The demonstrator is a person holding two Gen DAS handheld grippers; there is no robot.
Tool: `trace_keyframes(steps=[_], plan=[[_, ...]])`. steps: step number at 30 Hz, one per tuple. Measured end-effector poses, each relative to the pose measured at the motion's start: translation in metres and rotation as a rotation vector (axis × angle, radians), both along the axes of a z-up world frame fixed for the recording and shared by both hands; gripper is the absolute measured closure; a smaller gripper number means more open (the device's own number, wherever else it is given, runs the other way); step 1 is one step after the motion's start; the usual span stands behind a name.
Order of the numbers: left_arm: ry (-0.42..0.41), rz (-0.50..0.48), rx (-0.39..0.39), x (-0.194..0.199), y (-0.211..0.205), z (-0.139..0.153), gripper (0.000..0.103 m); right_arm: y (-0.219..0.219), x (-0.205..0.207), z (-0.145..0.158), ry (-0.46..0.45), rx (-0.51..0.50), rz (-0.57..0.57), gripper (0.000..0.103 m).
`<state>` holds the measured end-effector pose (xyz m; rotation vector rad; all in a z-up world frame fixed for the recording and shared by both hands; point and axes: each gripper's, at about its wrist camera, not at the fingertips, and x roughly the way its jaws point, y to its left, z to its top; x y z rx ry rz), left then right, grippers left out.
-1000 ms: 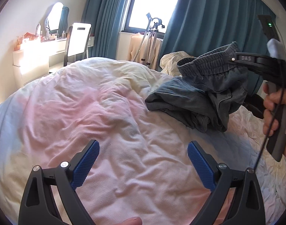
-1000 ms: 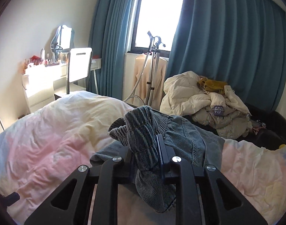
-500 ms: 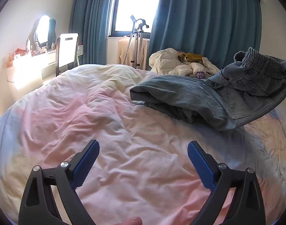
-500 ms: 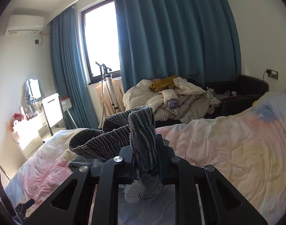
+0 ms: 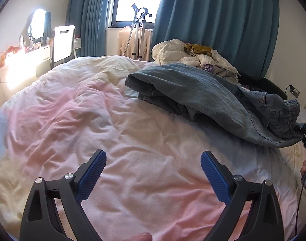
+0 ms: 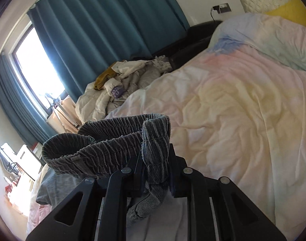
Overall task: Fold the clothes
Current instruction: 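Lift the jeans by the waistband with the right tool and spread them out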
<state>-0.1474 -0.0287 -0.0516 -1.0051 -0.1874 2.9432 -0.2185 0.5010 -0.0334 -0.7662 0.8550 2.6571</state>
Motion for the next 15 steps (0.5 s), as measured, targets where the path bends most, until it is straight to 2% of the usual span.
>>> trace_keyframes(steps=[8, 15], plan=[[-0.047, -0.001, -0.029, -0.012, 0.010, -0.017, 0.006, 0.028, -0.011, -0.063, -0.115, -0.067, -0.052, 0.086], [-0.025, -0.006, -0.025, -0.006, 0.011, -0.012, 0.006, 0.033, -0.001, -0.068, -0.125, -0.123, -0.028, 0.080]])
